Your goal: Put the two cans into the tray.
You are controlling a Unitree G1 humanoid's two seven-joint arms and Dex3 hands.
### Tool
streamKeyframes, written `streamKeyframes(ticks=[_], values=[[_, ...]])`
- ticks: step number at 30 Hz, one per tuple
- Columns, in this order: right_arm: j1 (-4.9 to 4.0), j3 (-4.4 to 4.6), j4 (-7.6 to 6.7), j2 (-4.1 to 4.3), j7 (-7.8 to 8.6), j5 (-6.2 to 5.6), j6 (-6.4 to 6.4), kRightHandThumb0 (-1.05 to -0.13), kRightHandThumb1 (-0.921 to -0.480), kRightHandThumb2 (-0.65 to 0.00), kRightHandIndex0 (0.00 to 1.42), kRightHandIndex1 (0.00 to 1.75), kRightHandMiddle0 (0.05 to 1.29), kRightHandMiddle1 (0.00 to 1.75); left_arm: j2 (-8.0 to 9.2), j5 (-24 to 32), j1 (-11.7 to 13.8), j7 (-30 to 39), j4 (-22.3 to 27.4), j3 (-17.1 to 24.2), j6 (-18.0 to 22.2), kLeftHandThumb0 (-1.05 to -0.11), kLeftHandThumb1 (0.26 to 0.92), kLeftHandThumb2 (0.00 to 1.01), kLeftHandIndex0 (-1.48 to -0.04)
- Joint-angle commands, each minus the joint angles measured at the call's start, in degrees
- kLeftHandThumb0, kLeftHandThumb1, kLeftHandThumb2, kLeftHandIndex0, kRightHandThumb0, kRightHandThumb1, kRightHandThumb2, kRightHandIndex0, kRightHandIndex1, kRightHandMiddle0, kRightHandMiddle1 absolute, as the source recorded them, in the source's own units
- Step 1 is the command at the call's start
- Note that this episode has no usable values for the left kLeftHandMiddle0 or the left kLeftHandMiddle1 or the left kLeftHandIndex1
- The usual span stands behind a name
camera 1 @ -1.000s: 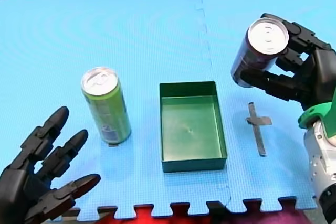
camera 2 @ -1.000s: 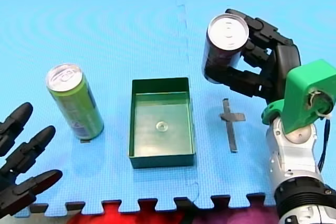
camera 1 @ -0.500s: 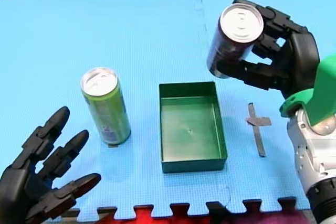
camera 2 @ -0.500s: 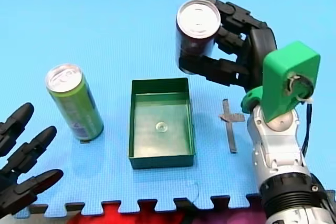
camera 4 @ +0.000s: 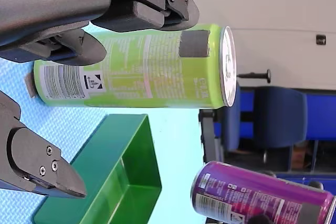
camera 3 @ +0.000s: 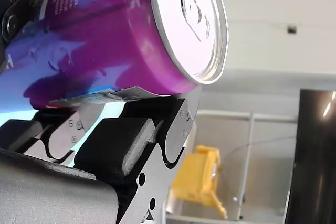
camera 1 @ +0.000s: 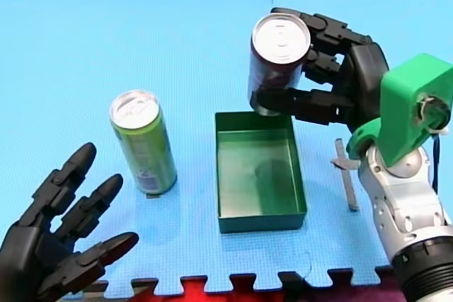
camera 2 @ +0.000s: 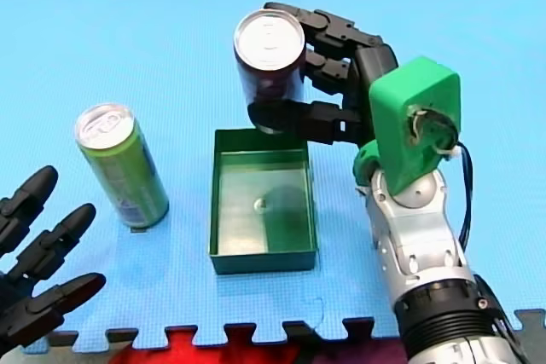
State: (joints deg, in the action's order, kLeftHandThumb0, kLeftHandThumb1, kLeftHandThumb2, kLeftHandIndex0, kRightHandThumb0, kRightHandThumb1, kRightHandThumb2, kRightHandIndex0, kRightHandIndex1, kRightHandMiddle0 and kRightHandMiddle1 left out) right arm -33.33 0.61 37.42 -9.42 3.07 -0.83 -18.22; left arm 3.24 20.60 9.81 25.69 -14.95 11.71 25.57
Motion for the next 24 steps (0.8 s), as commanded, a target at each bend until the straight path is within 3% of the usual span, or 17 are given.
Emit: streamKeyframes(ticks=[1, 4, 8, 10, 12, 14, 21, 24], values=[[-1.06, 0.22, 2.04, -0.59, -0.58, 0.26, -2.05, -0.373, -0.766, 0.0, 1.34, 0.0, 1.23, 0.0, 0.09, 0.26, -0.02, 0.05, 0.04, 0.19, 0.2, -0.888, 0.687, 0.0, -0.27], [-1.99, 0.51, 5.07, -1.2, -0.84, 0.74, -3.95, -0.374, -0.765, 0.0, 1.34, 0.0, 1.23, 0.0, 0.04, 0.23, -0.05, -0.01, 0.09, 0.22, 0.21, -0.887, 0.687, 0.0, -0.27], [-2.77, 0.57, 7.84, -1.75, -0.35, 0.75, -4.57, -0.373, -0.766, -0.001, 1.34, 0.0, 1.24, 0.0, 0.16, 0.33, 0.1, 0.12, 0.29, 0.32, 0.17, -0.886, 0.688, 0.0, -0.27], [-3.13, 0.43, 8.6, -1.79, -0.24, 0.65, -3.59, -0.373, -0.766, -0.001, 1.34, 0.0, 1.24, 0.0, 0.19, 0.31, 0.15, 0.15, 0.39, 0.34, 0.16, -0.886, 0.689, 0.0, -0.27], [-3.73, 0.38, 9.37, -1.72, -0.99, 0.98, -0.5, -0.373, -0.767, -0.001, 1.34, 0.0, 1.24, 0.0, 0.13, 0.23, 0.25, 0.11, 0.55, 0.31, 0.22, -0.885, 0.689, 0.0, -0.27], [-4.22, 0.38, 10.61, -1.82, -1.98, 1.41, 1.62, -0.373, -0.768, -0.001, 1.34, 0.0, 1.24, 0.0, 0.1, 0.2, 0.29, 0.07, 0.61, 0.32, 0.25, -0.886, 0.69, 0.0, -0.27], [-6.12, 0.44, 18.29, -2.4, -5.53, 3.09, 1.77, -0.371, -0.767, 0.0, 1.35, 0.0, 1.24, 0.0, 0.1, 0.22, 0.46, 0.03, 0.82, 0.35, 0.11, -0.889, 0.692, 0.0, -0.27], [-6.48, 0.37, 19.87, -2.49, -6.29, 3.5, 1.16, -0.369, -0.767, 0.0, 1.36, 0.0, 1.24, 0.0, -0.02, 0.28, 0.55, -0.07, 0.89, 0.34, 0.0, -0.889, 0.691, 0.0, -0.27]])
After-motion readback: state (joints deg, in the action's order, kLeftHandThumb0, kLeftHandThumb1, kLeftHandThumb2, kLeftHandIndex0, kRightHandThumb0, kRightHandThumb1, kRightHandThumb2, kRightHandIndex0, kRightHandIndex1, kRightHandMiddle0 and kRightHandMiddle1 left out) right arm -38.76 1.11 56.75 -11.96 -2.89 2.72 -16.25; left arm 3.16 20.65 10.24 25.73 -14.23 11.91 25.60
